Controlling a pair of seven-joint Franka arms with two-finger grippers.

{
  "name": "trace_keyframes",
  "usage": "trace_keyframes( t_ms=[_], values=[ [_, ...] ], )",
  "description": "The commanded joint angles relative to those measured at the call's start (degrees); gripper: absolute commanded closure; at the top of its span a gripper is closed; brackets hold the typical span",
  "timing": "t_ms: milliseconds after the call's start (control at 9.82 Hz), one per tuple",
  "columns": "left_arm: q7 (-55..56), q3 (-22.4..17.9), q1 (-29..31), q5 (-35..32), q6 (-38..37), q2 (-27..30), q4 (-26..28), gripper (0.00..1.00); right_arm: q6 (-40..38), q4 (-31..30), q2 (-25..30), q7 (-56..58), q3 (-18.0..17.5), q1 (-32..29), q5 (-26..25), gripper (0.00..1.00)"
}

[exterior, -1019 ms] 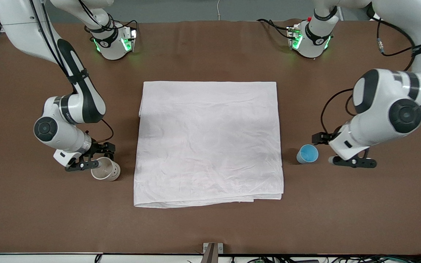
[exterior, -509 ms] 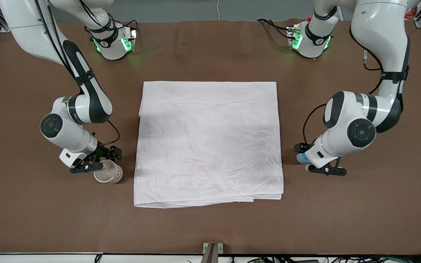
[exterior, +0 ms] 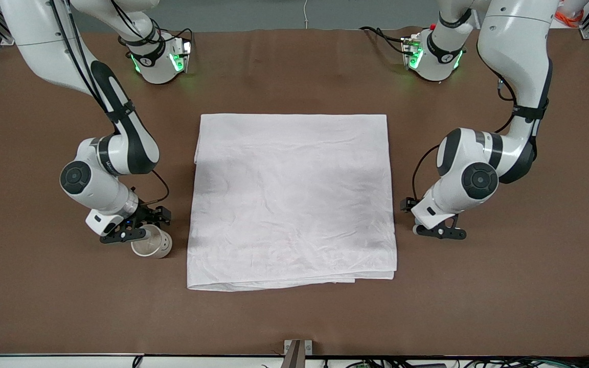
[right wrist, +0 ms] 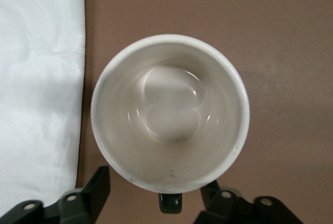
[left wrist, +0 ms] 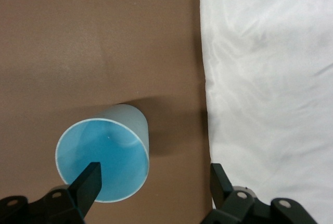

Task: Place blue cup into white mug on cloth
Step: 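Grasp the white mug with the right gripper while the left gripper grasps the cup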

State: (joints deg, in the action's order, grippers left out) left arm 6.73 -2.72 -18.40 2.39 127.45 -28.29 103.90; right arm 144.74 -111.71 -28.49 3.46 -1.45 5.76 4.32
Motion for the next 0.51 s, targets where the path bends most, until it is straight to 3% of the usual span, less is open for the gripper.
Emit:
trace_keyframes(
  t_ms=[0, 102, 407],
  values=[
    [0.12, -0.44, -0.32, 0.51, 2.19, -0.97, 0.69, 0.16, 0.02, -0.53, 0.36, -3.88, -0.05, -0.04, 0.51, 0.82],
    [0.12, -0.44, -0.23, 0.51, 2.28, -1.41, 0.6, 0.18, 0.11, -0.44, 0.36, -4.16, -0.05, -0.04, 0.51, 0.92],
    [0.12, -0.44, 0.12, 0.51, 2.98, -2.64, 0.6, 0.27, -0.24, -0.44, 0.36, -4.34, -0.05, -0.13, 0.51, 1.0]
  ],
)
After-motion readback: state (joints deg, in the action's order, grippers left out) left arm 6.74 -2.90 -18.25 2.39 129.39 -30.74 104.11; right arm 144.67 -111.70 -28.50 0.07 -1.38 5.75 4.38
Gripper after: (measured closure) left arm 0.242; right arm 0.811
